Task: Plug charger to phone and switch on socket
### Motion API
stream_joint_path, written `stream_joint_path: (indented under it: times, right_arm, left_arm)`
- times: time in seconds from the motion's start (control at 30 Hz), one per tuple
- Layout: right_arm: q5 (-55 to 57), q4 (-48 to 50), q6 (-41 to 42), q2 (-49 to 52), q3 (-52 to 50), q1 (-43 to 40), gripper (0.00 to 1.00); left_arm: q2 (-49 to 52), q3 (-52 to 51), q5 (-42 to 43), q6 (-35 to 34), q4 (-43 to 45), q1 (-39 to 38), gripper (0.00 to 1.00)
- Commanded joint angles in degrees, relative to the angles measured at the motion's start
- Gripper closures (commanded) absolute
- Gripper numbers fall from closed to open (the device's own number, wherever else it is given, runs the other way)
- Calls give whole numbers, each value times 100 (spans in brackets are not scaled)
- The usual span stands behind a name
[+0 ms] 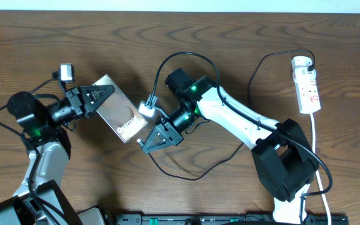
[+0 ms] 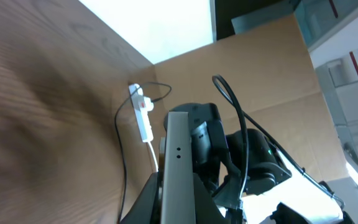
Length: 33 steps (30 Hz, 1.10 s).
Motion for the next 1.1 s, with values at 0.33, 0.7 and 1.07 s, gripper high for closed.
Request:
stream_joint_path:
  times: [0.33, 0.7, 1.07]
  right_arm:
    - [22, 94, 42, -4, -35, -92, 99]
    - [83, 96, 157, -4, -35, -232, 99]
    - [153, 90, 155, -4, -35, -199, 99]
  left_arm:
    - [-13, 101, 140, -48, 52, -199, 93]
    - [-13, 101, 140, -46, 52, -199, 93]
    - [-13, 101, 140, 170, 55, -199, 93]
